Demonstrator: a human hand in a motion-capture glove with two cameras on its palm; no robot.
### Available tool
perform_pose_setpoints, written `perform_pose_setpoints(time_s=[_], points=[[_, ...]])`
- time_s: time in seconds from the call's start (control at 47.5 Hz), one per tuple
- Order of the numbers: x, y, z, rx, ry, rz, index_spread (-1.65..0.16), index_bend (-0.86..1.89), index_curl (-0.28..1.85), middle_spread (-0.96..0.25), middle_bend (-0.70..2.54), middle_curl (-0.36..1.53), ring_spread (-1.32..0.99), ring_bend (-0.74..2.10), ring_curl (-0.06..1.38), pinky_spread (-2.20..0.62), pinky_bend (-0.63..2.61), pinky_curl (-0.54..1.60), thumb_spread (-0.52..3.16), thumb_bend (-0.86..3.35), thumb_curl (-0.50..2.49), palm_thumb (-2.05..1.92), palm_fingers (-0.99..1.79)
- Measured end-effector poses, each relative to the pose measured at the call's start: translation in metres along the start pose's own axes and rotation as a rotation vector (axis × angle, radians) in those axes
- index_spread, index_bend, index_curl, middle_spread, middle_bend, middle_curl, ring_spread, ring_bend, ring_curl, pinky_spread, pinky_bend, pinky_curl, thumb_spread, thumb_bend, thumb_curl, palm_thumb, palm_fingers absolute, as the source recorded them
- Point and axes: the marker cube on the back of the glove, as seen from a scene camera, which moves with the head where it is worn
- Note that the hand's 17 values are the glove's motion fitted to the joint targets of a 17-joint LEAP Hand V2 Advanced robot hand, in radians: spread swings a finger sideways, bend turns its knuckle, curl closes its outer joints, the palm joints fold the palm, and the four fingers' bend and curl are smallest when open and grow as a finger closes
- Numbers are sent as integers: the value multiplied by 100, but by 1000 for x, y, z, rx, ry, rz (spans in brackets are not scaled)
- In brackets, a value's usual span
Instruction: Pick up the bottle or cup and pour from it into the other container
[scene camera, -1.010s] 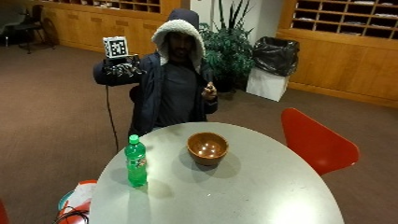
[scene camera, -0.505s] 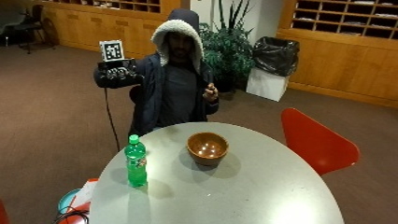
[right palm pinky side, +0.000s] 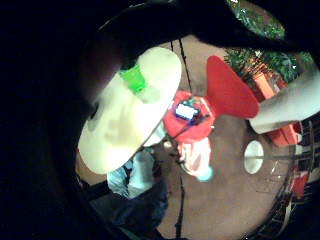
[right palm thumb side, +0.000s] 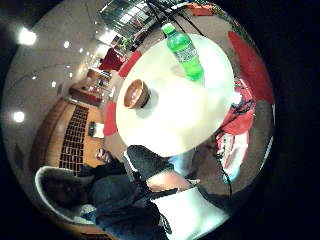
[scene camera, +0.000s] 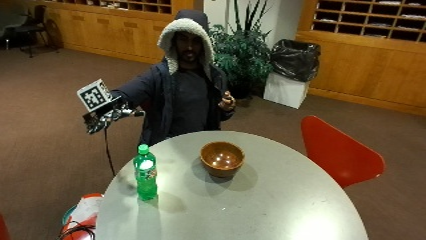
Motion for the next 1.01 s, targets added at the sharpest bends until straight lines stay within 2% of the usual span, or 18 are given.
perform_pose_setpoints(time_s=[0.063,0.084,0.168,0.526,0.716,0.821,1.01], points=[[16,-22,25,37,-61,-132,-42,12,22,4,22,29,21,21,20,39,41,33,86,-3,31,24,15],[18,-28,32,32,-79,-124,-42,12,22,5,22,30,21,21,20,39,41,33,86,-3,32,25,15],[19,-45,57,-34,-162,81,-41,12,22,5,22,30,21,21,21,39,42,34,85,-3,32,26,14],[7,-140,151,1,-562,173,-38,9,19,8,20,31,22,28,24,39,56,37,83,-2,36,38,20],[3,-165,173,140,-756,210,-35,6,15,3,26,33,14,58,32,37,58,36,82,4,40,62,61],[2,-167,178,194,-793,192,-33,11,17,-9,41,38,-1,65,35,32,45,33,78,7,44,78,93],[1,-169,179,260,-803,164,-30,10,20,-18,36,40,-12,66,39,17,47,35,72,2,50,86,106]])
